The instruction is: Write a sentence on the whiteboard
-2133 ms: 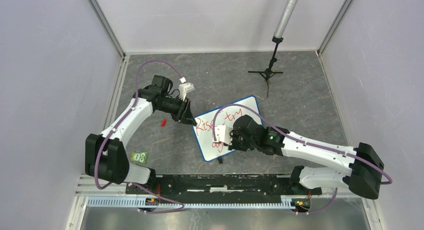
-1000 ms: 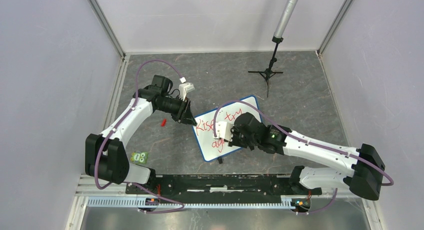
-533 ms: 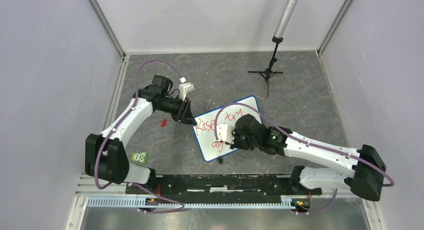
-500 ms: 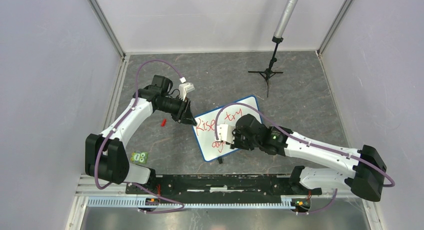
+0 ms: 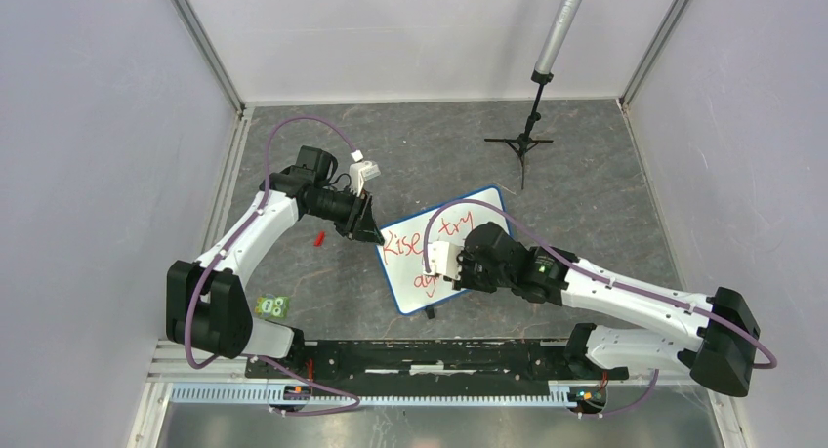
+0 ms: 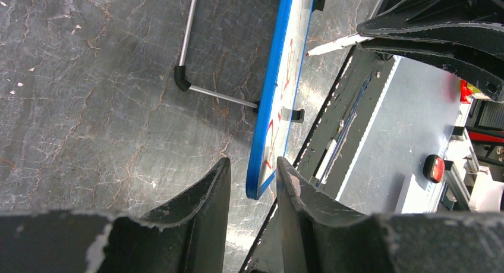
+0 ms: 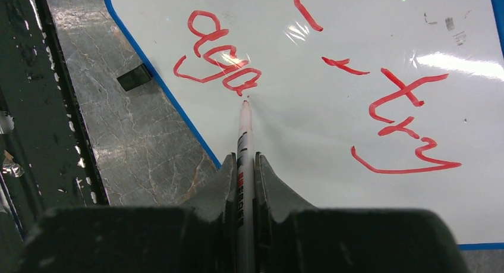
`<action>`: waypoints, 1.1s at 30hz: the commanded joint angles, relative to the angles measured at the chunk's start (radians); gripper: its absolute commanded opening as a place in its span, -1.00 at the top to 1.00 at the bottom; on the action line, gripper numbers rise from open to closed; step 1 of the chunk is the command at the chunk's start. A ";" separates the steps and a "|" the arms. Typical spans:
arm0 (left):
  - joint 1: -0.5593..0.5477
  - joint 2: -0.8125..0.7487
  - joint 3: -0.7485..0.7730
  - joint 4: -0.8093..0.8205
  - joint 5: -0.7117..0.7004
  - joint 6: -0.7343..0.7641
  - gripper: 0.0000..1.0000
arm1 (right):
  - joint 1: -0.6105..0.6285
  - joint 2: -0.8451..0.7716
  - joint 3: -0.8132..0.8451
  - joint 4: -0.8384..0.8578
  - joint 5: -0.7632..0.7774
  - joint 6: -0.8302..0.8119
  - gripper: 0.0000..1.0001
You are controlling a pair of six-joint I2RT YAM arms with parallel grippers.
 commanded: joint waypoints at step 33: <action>-0.005 -0.011 0.010 0.025 0.005 -0.010 0.18 | -0.042 0.022 0.001 0.043 0.028 0.007 1.00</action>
